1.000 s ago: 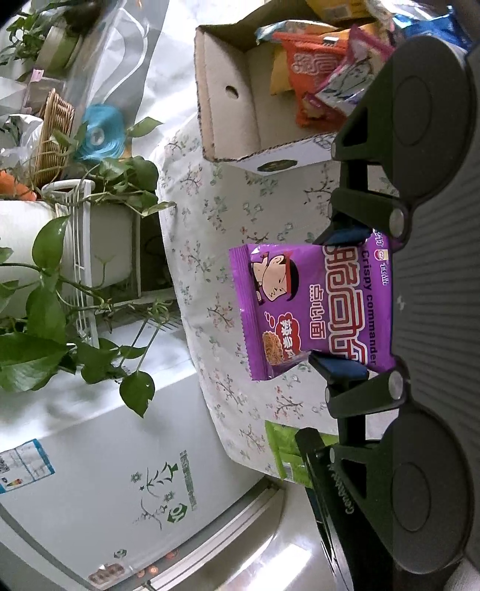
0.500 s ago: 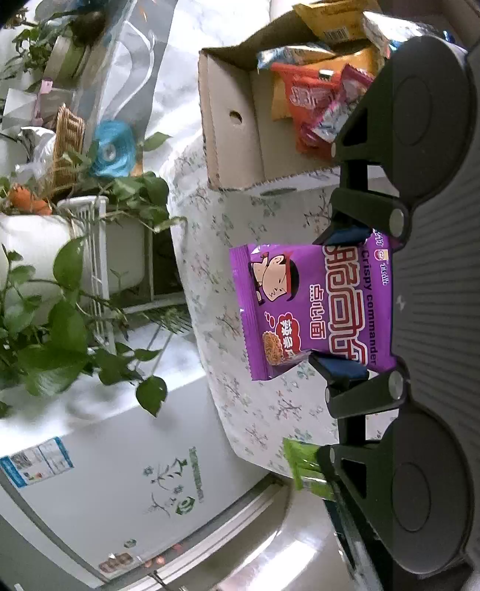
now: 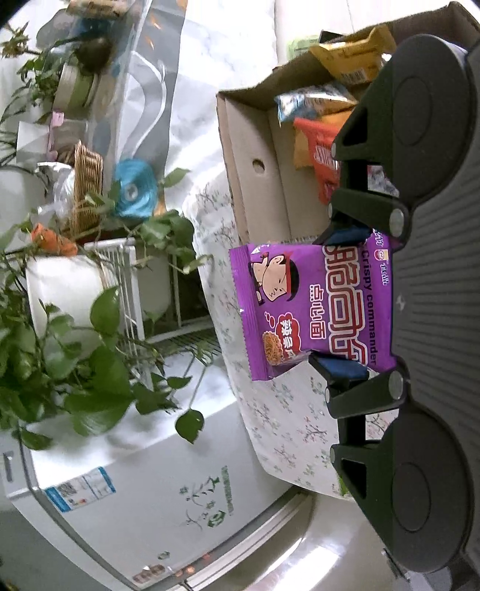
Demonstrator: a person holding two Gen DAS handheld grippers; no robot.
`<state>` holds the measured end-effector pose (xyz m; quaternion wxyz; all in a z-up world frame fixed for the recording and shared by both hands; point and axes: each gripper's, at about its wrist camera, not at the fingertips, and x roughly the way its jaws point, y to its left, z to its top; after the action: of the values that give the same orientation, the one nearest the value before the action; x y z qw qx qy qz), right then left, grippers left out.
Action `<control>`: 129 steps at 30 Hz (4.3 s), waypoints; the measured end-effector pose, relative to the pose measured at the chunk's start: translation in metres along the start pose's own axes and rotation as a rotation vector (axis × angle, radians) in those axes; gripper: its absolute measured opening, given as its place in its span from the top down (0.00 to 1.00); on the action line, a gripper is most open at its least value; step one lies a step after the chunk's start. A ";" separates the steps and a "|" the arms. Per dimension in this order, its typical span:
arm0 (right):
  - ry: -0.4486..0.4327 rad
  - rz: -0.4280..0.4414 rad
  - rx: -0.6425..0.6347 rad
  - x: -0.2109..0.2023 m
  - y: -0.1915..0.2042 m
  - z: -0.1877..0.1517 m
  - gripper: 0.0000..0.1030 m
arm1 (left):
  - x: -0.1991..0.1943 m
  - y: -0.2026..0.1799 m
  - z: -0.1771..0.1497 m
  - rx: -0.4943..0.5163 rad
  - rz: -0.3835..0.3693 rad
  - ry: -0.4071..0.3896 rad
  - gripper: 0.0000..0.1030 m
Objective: Organize snacks
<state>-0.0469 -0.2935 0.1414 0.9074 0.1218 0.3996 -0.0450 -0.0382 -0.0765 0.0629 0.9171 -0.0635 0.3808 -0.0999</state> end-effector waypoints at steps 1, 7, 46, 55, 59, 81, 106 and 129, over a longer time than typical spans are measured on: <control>-0.005 -0.001 0.005 -0.002 -0.004 0.001 0.37 | 0.000 -0.003 -0.001 0.002 -0.008 0.003 0.50; -0.036 -0.010 0.053 -0.013 -0.026 0.005 0.37 | -0.004 -0.026 -0.007 0.003 -0.060 0.016 0.50; -0.047 -0.052 0.345 -0.043 -0.146 -0.001 0.37 | 0.002 -0.215 -0.013 0.182 -0.314 0.061 0.47; -0.068 -0.029 0.399 -0.048 -0.153 -0.002 0.16 | -0.007 -0.222 -0.020 0.232 -0.210 0.090 0.08; -0.070 -0.010 0.397 -0.050 -0.151 -0.004 0.12 | -0.009 -0.216 -0.025 0.225 -0.147 0.119 0.07; -0.050 -0.199 0.294 -0.069 -0.141 -0.025 0.06 | -0.024 -0.186 -0.031 0.197 -0.053 0.185 0.06; 0.042 -0.335 0.107 -0.059 -0.122 -0.033 0.00 | 0.000 -0.175 -0.008 0.150 0.041 0.212 0.03; 0.078 -0.347 0.105 -0.050 -0.122 -0.029 0.00 | 0.011 -0.193 0.007 0.225 0.096 0.227 0.03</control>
<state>-0.1229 -0.4045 0.1365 0.8622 0.0999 0.4467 -0.2169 -0.0516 -0.2662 0.0979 0.8733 0.0698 0.4708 -0.1044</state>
